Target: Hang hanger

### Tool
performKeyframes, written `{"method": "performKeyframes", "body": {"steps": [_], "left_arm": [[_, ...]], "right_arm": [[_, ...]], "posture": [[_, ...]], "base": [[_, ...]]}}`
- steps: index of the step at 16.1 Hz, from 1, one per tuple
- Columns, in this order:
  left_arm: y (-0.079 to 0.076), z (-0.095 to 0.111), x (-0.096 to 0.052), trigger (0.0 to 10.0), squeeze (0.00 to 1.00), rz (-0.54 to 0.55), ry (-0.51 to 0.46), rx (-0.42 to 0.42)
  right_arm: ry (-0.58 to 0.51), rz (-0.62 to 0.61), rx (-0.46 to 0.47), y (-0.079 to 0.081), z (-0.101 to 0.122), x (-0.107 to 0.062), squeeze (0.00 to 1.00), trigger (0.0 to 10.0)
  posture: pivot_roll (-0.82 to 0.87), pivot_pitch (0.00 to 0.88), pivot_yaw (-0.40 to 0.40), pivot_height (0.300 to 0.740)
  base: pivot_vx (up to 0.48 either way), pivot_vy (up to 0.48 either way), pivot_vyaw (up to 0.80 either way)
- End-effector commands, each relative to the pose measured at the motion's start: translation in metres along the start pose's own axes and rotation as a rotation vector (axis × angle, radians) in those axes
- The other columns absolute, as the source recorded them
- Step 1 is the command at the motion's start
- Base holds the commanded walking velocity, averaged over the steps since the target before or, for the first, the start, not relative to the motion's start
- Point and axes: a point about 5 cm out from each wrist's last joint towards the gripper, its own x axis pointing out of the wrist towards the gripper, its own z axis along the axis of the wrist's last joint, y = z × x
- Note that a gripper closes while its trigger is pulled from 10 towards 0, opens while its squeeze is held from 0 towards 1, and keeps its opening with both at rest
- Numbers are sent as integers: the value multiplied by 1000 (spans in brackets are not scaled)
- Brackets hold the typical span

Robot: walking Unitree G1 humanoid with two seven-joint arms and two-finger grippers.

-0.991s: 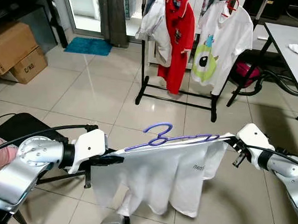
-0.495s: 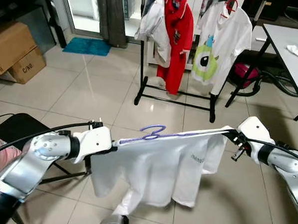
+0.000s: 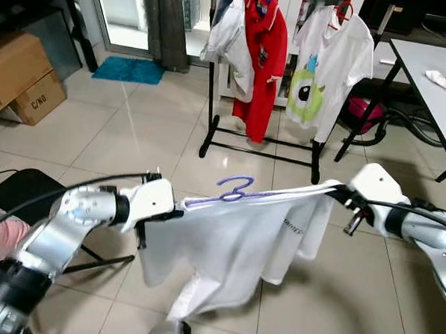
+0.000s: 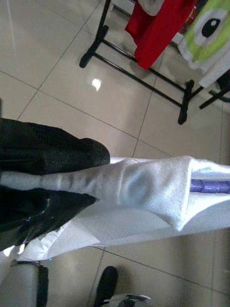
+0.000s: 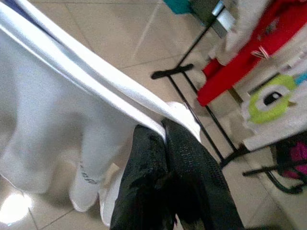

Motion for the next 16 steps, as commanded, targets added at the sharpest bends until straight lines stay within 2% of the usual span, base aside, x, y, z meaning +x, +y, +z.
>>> {"method": "performKeyframes", "body": {"steps": [1, 3, 6, 8, 12, 14, 16], "left_arm": [[4, -1, 1, 0, 0, -5, 20, 13], [15, -6, 0, 0, 0, -6, 49, -3], [18, -6, 1, 0, 0, -38, 43, -5], [15, 5, 8, 0, 0, -116, -8, 23], [10, 18, 11, 0, 0, -200, -118, 6], [9, 20, 11, 0, 0, -223, -149, -19], [8, 18, 11, 0, 0, -234, -135, -18]], "right_arm": [[10, 33, -24, -2, 5, -3, 0, 0], [18, 126, -76, 4, 17, -9, 0, 0], [10, 134, -102, 4, 26, -8, 0, 0], [-12, 134, -122, 5, 37, -4, 0, 0], [19, 141, -145, 5, 35, -2, 0, 0], [8, 128, -148, 2, 38, -1, 0, 0], [-3, 123, -153, 1, 40, 0, 0, 0]], "posture": [[-8, 0, 21, 740], [-9, 0, 30, 740], [-9, 0, 34, 740], [-8, 0, 34, 740], [-10, 0, 30, 740], [-9, 0, 26, 740], [-9, 0, 26, 740]], "base": [[0, 0, 0], [0, 0, 0], [0, 0, 0], [0, 0, 0], [0, 0, 0], [0, 0, 0], [0, 0, 0]]}}
